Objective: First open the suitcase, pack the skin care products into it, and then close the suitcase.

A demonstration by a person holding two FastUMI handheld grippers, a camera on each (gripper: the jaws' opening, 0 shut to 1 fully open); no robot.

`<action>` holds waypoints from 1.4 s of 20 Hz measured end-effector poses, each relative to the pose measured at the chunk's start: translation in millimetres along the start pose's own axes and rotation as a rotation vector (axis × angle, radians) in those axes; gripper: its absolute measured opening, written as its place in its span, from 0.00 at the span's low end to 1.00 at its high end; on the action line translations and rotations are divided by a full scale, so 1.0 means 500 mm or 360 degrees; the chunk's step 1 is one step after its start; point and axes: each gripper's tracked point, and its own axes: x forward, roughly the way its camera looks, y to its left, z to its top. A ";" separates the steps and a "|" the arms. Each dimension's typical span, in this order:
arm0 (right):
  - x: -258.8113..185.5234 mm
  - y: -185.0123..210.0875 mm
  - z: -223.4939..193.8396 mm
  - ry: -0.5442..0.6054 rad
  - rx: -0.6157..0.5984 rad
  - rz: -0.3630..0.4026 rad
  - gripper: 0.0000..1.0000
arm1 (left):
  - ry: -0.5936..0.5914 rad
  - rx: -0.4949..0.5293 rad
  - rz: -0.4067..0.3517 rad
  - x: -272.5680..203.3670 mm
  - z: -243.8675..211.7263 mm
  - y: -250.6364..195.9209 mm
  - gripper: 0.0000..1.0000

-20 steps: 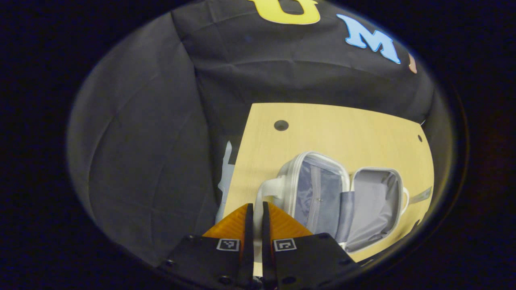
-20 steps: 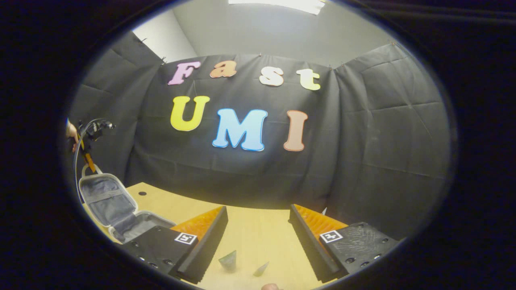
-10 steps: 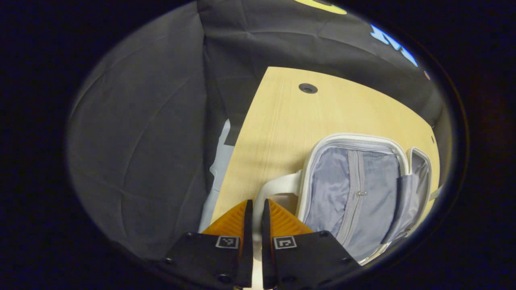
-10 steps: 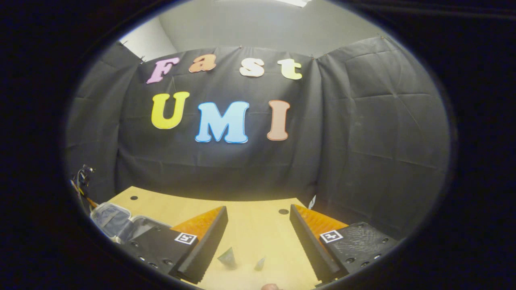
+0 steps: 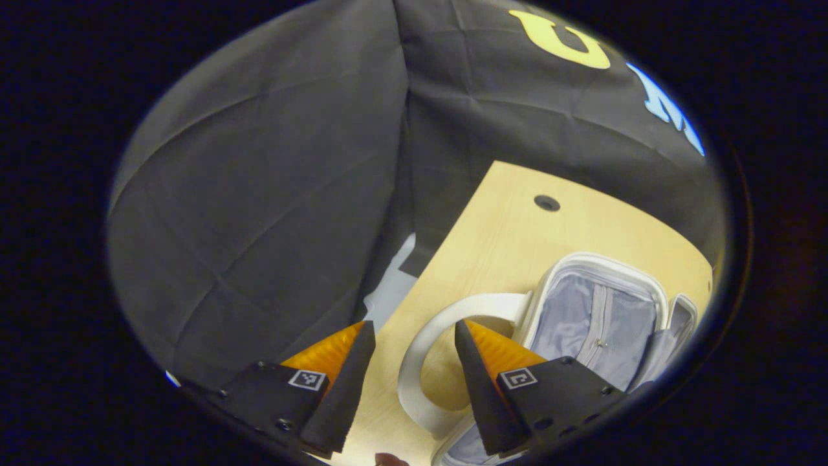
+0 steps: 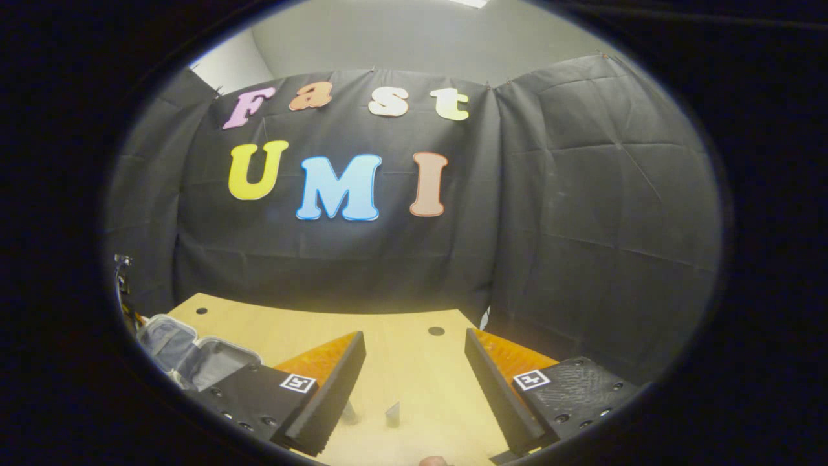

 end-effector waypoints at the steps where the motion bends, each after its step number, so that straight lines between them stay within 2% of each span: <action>1: 0.003 0.000 0.000 -0.0004 0.0003 0.0017 0.94 | -0.0040 0.0012 0.0028 -0.016 0.011 0.006 0.82; 4: 0.011 0.007 0.000 -0.0015 0.0014 0.0103 0.94 | 0.0093 0.0141 0.0113 -0.043 0.014 0.025 0.84; 5: 0.014 0.009 -0.004 -0.0016 0.0021 0.0136 0.94 | 0.0100 0.0180 0.0161 -0.059 0.026 0.032 0.88; 6: 0.015 0.010 -0.005 -0.0026 0.0031 0.0162 0.94 | 0.0069 0.0210 0.0206 -0.077 0.045 0.030 0.97; 7: 0.016 0.008 -0.009 -0.0026 0.0042 0.0179 0.94 | 0.0044 0.0229 0.0207 -0.090 0.065 0.025 1.00; 9: 0.025 0.007 -0.020 -0.0021 0.0072 0.0211 0.94 | 0.0000 0.0261 0.0172 -0.134 0.095 0.009 1.00; 11: 0.037 0.001 -0.026 -0.0023 0.0090 0.0226 0.94 | -0.0121 0.0291 0.0095 -0.196 0.138 -0.038 1.00; 14: 0.063 -0.011 -0.024 -0.0019 0.0106 0.0236 0.95 | -0.0323 0.0242 -0.0120 -0.293 0.196 -0.161 0.99; 17: 0.082 -0.038 -0.008 -0.0065 0.0087 0.0210 0.94 | -0.0532 0.0149 -0.0345 -0.380 0.243 -0.334 0.99; 21: 0.096 -0.052 0.000 -0.0089 0.0039 0.0204 0.94 | -0.0768 0.0106 -0.0645 -0.507 0.255 -0.554 0.99; 23: 0.102 -0.049 -0.004 -0.0081 0.0021 0.0216 0.94 | -0.0832 0.0121 -0.0812 -0.566 0.243 -0.684 0.99; 24: 0.105 -0.045 -0.009 -0.0072 0.0015 0.0230 0.95 | -0.0854 0.0121 -0.0949 -0.598 0.221 -0.771 0.96; 28: 0.116 -0.038 -0.017 -0.0046 0.0014 0.0260 0.94 | -0.0929 0.0159 -0.1250 -0.698 0.142 -0.971 0.99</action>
